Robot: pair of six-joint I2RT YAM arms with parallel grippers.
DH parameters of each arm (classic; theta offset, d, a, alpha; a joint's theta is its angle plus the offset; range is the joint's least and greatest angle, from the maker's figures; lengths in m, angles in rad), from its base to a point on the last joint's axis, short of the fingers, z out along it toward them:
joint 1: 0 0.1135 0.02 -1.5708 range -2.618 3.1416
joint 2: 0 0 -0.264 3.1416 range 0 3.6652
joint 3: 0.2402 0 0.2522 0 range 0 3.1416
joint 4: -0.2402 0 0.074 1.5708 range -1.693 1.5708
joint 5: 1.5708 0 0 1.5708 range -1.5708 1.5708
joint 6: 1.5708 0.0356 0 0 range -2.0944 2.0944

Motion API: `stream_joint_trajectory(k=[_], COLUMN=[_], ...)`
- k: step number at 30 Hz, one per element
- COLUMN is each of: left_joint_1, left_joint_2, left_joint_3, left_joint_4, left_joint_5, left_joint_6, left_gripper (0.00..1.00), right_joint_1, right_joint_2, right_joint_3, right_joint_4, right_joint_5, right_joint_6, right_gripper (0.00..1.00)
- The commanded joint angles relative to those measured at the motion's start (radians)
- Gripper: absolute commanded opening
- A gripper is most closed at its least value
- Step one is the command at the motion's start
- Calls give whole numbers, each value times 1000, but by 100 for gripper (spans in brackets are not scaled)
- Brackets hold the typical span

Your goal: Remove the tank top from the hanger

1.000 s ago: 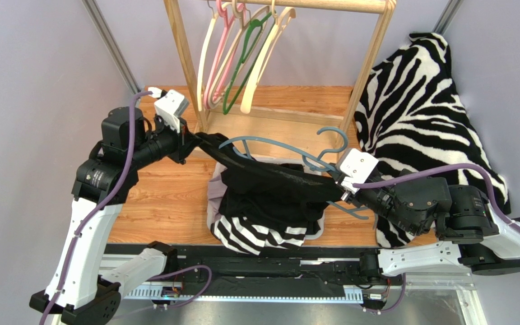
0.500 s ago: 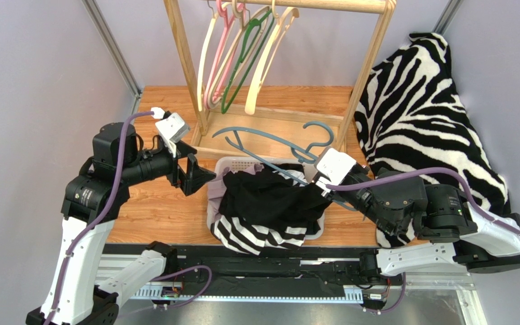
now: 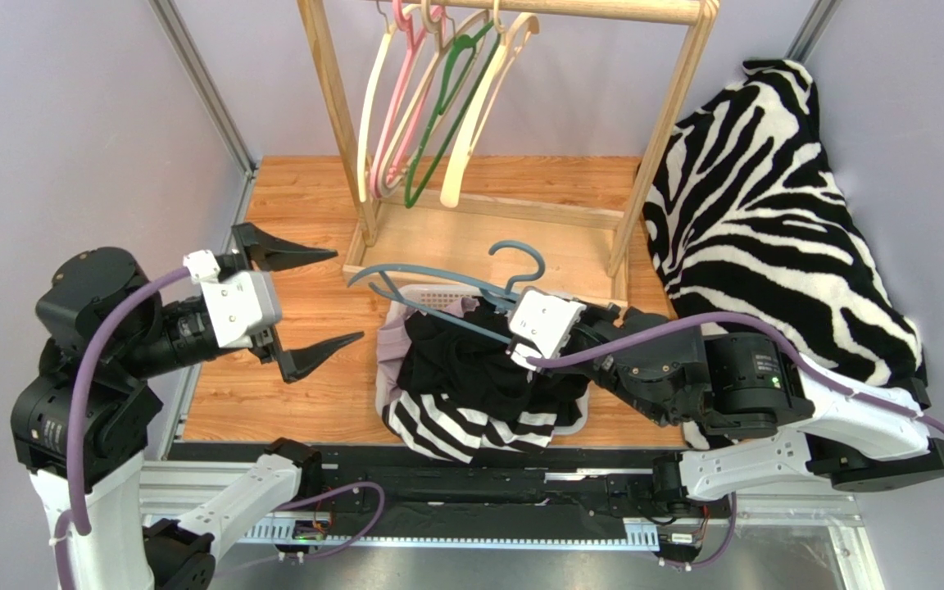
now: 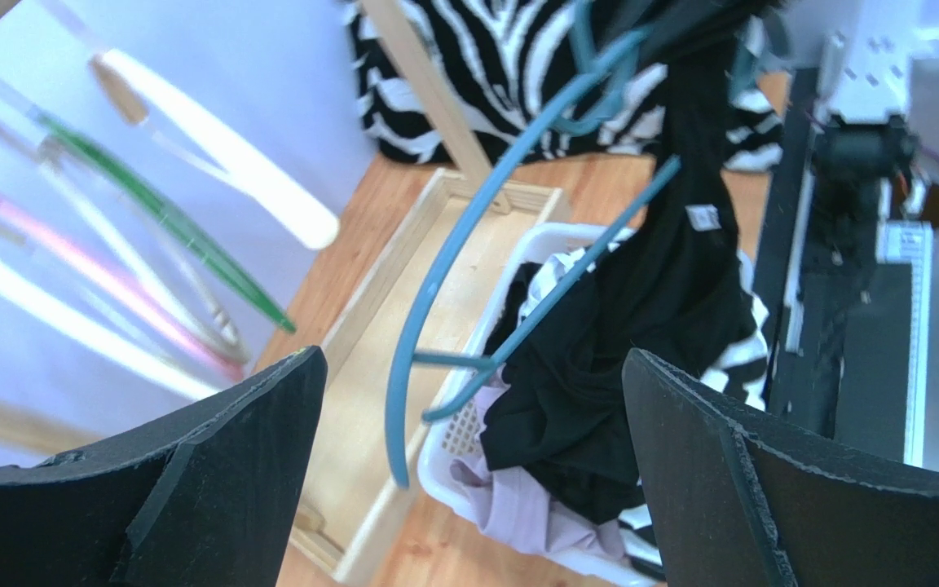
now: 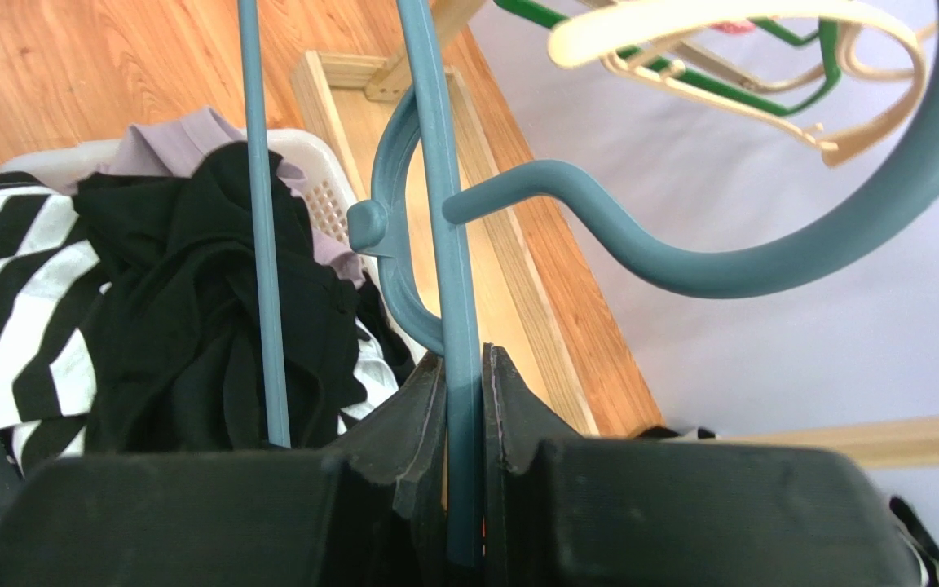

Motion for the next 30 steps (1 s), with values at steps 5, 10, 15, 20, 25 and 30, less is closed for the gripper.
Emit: stream_joint_trajectory(k=[5,10,15,20,25,30], left_joint_1=[3,3,2,-7,-38,-55], left_joint_2=[179,285,325,296,296,316], left_joint_3=[75,164,183,144,124,144], left_joint_4=[-249,-456,-599,-598,-592,-596], left_joint_5=[263,291,295,300,299,285], left_joint_6=[365,524,586,588,559,505], left_gripper=[99,98,93,84,67,17], right_joint_1=[12,52,86,85,86,85], right_joint_2=[67,71,68,76,87,101], right_joint_3=[51,19,-24,-30,-35,-36], right_joint_4=[94,145,260,321,380,410], right_joint_5=[-61,-26,29,49,60,75], right_joint_6=[-134,-272,-392,-449,-493,-526], right_gripper=[0,0,0,0,0,0])
